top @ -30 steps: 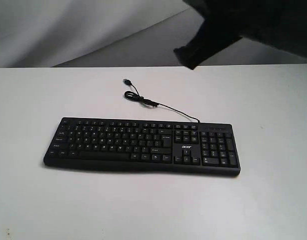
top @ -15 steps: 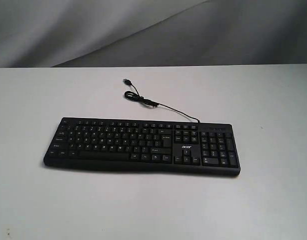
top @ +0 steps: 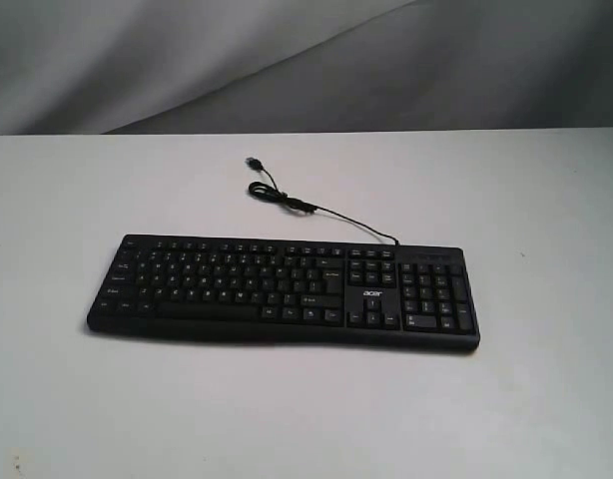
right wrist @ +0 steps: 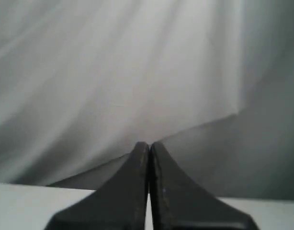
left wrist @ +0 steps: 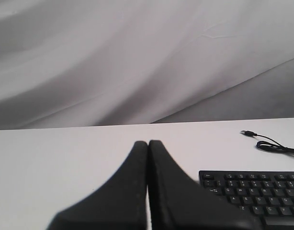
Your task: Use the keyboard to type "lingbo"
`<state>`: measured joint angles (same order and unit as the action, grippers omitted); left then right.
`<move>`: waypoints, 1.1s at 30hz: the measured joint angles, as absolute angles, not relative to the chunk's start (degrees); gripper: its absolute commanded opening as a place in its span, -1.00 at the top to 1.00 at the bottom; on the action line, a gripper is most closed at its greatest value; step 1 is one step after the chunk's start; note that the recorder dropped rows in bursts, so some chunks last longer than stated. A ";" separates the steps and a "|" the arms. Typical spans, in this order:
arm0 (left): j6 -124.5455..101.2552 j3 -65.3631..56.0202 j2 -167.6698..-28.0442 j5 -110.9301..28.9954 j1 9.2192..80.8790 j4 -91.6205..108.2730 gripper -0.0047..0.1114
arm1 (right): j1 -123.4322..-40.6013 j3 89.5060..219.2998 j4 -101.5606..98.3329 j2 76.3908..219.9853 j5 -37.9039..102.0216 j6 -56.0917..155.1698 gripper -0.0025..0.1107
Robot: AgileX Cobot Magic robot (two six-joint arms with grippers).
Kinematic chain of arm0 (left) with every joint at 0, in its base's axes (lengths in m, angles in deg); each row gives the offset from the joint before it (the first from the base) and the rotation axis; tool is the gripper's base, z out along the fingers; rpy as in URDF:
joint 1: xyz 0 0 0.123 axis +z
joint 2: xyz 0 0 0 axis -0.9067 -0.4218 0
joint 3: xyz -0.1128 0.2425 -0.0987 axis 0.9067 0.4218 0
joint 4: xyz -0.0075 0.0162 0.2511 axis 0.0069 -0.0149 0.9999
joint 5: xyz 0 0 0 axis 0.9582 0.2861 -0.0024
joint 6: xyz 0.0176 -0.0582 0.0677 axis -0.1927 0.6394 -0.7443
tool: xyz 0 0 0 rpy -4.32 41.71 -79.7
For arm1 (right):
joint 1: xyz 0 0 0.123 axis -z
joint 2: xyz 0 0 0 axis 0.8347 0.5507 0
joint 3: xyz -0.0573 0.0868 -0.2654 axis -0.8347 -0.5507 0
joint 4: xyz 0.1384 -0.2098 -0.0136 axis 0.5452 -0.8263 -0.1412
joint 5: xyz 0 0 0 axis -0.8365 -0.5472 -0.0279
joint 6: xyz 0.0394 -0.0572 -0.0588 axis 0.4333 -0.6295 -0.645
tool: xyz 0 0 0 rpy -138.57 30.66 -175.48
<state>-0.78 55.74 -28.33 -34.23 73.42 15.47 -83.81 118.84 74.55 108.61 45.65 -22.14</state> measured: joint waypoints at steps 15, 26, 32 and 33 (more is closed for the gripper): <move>-0.78 55.74 -28.33 -34.23 73.42 15.47 0.91 | -67.83 116.34 55.07 93.64 26.17 -15.74 0.96; -0.78 55.74 -28.33 -34.23 73.42 15.47 0.91 | -67.83 116.34 68.38 91.79 28.43 -14.02 0.96; -0.78 55.74 -28.33 -34.23 73.42 15.47 0.91 | -67.83 116.34 63.29 91.79 28.51 -14.02 0.96; -0.78 55.74 -28.33 -34.23 73.42 15.47 0.91 | -67.83 116.21 62.26 91.90 28.40 -14.02 0.96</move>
